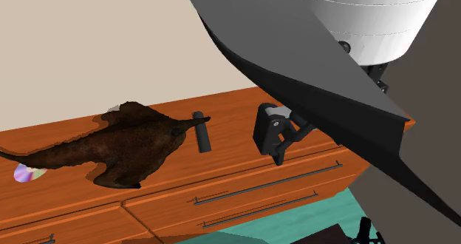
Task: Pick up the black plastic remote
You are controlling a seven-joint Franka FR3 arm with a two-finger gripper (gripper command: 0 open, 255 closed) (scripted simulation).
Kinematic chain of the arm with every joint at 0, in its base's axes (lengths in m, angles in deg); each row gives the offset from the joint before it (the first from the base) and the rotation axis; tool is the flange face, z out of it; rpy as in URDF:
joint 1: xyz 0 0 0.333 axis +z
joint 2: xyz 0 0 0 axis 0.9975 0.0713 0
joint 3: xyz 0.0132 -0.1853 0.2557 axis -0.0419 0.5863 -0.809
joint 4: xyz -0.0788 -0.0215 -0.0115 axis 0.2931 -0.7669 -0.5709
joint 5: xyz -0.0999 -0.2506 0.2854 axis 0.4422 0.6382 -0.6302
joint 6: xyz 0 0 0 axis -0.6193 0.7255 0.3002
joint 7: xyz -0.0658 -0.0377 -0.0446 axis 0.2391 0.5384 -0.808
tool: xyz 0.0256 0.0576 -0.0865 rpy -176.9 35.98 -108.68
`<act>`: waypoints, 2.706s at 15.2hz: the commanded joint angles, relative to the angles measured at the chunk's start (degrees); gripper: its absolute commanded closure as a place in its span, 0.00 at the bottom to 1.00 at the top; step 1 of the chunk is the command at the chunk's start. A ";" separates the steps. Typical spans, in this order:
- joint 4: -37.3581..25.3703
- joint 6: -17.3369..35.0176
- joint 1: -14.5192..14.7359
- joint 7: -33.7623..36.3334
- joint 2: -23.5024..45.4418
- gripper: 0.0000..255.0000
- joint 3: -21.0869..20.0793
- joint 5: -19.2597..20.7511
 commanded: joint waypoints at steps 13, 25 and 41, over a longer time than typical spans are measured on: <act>-4.79 15.88 1.47 3.95 24.21 0.00 -1.28 -3.30; -20.10 24.15 2.64 6.20 51.09 0.00 -2.37 -6.12; -54.29 21.45 3.84 8.24 86.24 0.00 -3.50 -8.51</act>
